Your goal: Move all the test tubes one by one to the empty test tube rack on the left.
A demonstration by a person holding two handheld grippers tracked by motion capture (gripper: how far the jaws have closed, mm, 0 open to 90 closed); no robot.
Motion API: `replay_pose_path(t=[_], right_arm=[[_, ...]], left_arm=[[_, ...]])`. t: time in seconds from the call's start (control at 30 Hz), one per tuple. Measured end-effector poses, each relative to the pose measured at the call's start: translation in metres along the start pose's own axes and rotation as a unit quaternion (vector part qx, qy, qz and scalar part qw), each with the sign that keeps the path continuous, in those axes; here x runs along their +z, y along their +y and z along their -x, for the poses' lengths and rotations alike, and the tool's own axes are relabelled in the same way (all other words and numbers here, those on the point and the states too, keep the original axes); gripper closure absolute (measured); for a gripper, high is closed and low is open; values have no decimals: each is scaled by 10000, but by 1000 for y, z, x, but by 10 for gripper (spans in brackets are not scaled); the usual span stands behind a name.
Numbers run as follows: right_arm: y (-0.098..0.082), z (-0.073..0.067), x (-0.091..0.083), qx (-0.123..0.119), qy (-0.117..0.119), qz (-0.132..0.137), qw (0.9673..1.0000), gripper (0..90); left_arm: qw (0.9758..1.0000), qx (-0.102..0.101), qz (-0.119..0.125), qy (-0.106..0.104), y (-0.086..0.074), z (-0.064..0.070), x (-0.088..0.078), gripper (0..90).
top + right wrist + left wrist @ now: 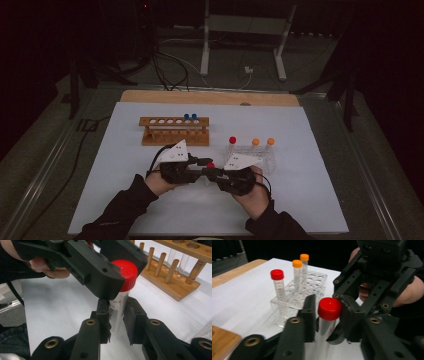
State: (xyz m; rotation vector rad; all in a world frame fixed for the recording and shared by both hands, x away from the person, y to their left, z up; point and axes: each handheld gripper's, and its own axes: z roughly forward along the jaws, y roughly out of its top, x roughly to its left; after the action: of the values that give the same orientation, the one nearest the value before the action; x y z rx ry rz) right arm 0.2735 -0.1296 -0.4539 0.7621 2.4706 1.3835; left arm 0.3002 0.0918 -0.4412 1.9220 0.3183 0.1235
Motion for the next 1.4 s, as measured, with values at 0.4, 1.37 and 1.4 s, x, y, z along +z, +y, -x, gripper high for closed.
replay_pose_path(t=[0.4,1.37,1.4], right_arm=[[1,0,-5,86,-151,255,9995,640],[8,25,-47,366,-791,889,9922,83],[7,25,-48,395,-743,921,9922,80]], left_arm=[[9998,23,144,152,6,-4,-8,715],[9808,-77,623,1848,44,-75,-85,715],[9798,-84,624,1900,45,-78,-85,714]])
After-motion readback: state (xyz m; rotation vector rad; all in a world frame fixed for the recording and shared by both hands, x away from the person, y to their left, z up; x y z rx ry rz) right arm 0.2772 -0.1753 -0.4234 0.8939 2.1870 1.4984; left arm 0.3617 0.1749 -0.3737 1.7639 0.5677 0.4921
